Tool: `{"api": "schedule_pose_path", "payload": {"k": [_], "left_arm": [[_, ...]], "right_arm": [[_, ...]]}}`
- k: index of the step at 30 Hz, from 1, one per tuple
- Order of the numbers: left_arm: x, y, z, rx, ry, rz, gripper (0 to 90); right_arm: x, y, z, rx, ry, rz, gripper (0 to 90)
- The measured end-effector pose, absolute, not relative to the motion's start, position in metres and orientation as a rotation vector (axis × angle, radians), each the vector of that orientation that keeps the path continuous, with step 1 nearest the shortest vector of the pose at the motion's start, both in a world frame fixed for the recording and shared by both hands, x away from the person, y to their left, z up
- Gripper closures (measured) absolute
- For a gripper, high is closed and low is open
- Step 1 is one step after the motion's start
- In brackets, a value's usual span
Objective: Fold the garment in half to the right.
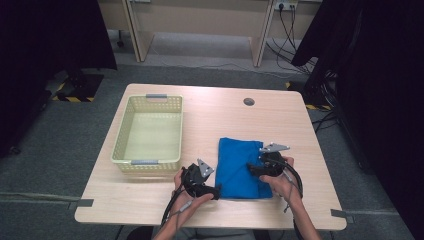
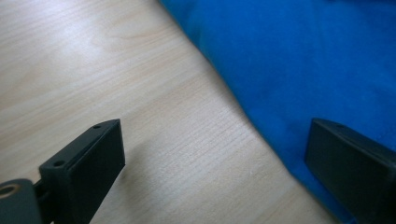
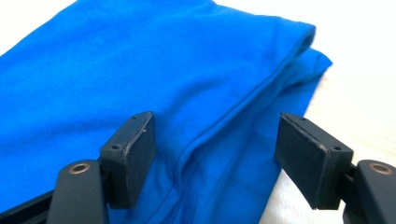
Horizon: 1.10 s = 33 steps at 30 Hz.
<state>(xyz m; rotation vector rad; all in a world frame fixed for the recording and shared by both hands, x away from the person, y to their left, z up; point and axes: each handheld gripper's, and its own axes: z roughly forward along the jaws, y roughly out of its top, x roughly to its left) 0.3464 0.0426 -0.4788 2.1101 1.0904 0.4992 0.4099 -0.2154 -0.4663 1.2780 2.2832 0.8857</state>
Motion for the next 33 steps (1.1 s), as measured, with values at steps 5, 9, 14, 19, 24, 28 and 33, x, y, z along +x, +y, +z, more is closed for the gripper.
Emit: {"api": "schedule_pose_path", "payload": {"k": [5,9,14,19,24,28,33], "left_arm": [[0.341,0.041,-0.478,2.119,1.063,0.481,4.8],[0.337,0.037,-0.479,2.135,1.04,0.473,4.8],[0.331,0.039,-0.471,2.1,1.019,0.455,4.1],[0.324,0.049,-0.472,2.111,1.02,0.454,3.9],[0.325,0.067,-0.482,2.095,1.082,0.429,3.9],[0.324,0.073,-0.483,2.09,1.085,0.438,4.0],[0.324,0.071,-0.484,2.121,1.073,0.453,2.8]], "right_arm": [[0.411,-0.217,-0.466,1.271,2.263,0.888,26.3],[0.397,-0.228,-0.447,1.264,2.209,0.95,26.3],[0.371,-0.235,-0.439,1.209,2.248,0.97,29.0],[0.361,-0.231,-0.445,1.189,2.29,0.977,29.8],[0.357,-0.22,-0.453,1.161,2.335,0.968,30.3],[0.353,-0.21,-0.46,1.13,2.375,0.95,32.6],[0.354,-0.208,-0.469,1.126,2.388,0.937,38.3]]}}
